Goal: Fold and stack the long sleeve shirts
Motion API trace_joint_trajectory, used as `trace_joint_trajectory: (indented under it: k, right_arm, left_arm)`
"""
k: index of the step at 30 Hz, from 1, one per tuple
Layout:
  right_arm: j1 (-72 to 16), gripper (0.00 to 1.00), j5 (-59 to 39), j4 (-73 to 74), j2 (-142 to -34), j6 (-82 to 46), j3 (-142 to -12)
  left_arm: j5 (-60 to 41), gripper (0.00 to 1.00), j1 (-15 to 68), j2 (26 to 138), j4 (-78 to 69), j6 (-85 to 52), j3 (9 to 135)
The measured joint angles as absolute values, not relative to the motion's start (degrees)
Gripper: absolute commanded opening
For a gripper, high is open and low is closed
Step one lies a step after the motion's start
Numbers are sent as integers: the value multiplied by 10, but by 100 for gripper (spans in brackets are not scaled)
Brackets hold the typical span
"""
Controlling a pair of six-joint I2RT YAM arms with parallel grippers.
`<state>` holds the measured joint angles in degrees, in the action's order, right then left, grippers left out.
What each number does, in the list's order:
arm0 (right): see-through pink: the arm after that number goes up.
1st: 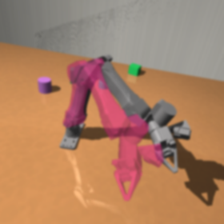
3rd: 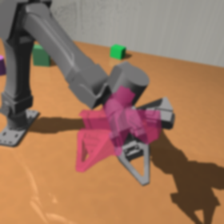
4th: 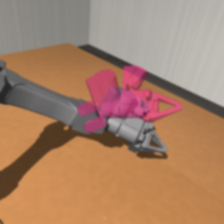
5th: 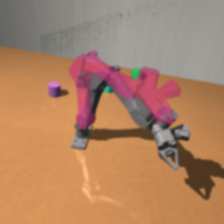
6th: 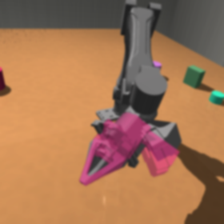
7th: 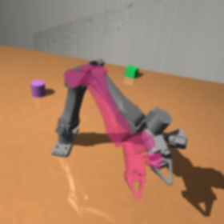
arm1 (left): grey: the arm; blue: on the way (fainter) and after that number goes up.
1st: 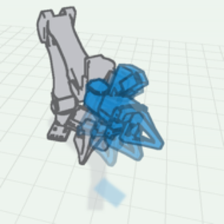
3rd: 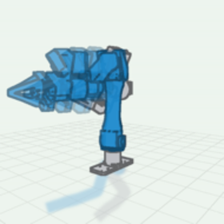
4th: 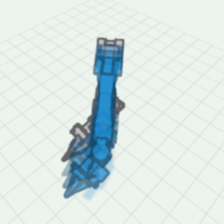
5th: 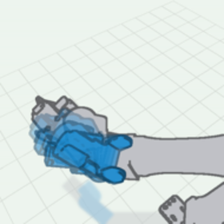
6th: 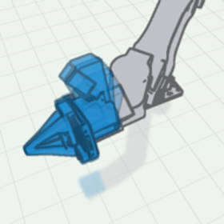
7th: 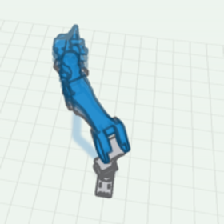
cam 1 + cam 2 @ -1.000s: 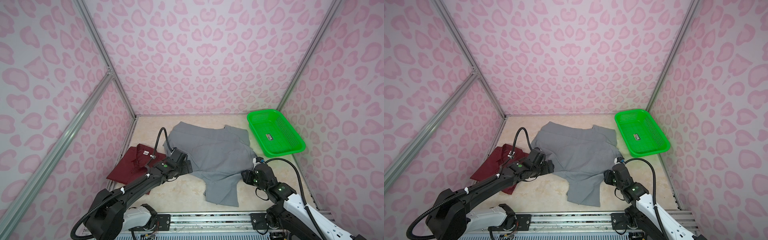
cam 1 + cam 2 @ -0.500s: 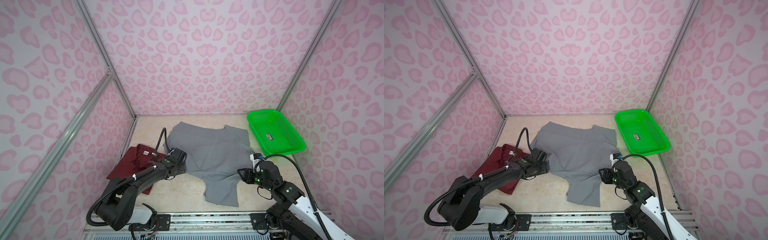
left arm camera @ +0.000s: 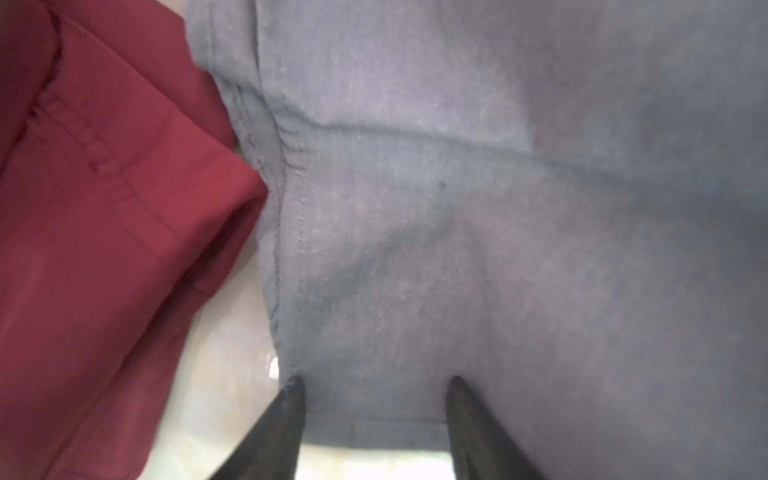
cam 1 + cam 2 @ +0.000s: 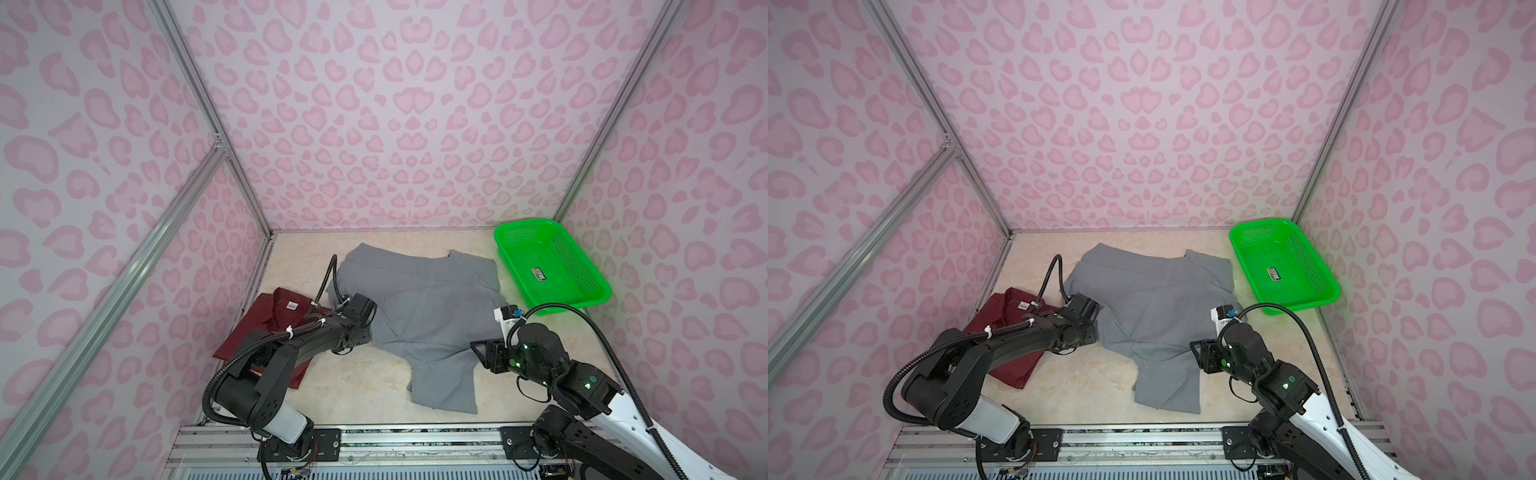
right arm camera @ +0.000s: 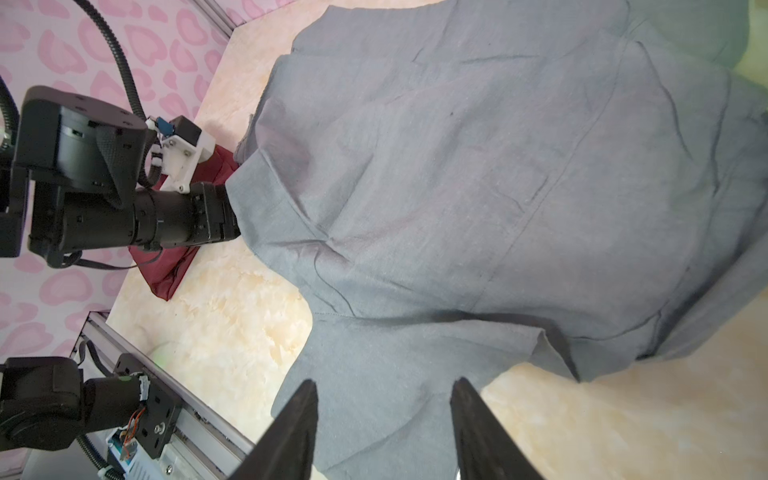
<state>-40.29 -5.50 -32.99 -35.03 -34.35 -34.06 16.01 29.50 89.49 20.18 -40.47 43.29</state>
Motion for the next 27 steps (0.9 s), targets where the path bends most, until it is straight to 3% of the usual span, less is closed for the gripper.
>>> trace_joint_trajectory:
  k: [5,9,13,17,20,27]
  right_arm:
    - [-438,54,-25,-344,-361,-344,-346]
    - [-490,55,0,-345,-380,-350,-347]
    - [-591,58,35,-333,-431,-372,-324]
    - [-678,60,73,-322,-495,-406,-308]
    - [-723,62,98,-312,-530,-433,-300]
    - [-786,71,120,-279,-576,-497,-258]
  left_arm:
    - [170,70,295,892,196,-409,427]
    - [175,69,295,866,197,-419,402]
    - [183,54,297,854,192,-424,387]
    - [185,28,297,842,187,-425,374]
    - [186,14,298,842,183,-423,373]
    - [178,4,298,834,183,-419,369]
